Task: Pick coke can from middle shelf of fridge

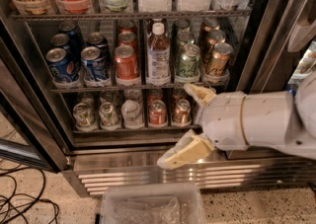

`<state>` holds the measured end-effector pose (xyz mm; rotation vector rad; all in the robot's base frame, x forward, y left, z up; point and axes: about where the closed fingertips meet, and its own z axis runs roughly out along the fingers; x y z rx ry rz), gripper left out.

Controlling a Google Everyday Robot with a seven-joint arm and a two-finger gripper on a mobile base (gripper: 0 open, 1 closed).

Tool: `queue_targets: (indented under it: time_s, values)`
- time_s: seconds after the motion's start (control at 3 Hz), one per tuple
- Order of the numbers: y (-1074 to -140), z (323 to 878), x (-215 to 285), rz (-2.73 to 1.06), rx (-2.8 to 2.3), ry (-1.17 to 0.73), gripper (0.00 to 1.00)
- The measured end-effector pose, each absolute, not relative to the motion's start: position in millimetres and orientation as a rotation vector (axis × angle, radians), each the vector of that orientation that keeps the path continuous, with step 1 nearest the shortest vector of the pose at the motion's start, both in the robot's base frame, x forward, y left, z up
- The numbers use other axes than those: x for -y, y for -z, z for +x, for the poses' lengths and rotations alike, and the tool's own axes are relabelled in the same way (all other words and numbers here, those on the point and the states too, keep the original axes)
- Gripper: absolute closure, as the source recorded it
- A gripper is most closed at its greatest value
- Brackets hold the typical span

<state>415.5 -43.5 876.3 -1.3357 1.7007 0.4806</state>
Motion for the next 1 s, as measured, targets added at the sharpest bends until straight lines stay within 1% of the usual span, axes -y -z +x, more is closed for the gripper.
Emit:
queue_targets:
  time_s: [0.67, 1.0]
  values:
    - [-840.4, 401.3, -12.5, -1.179, -1.685, -0.464, 0.00]
    - [-834.0, 401.2, -29.6, -1.134, -1.674, -0.456, 0.00]
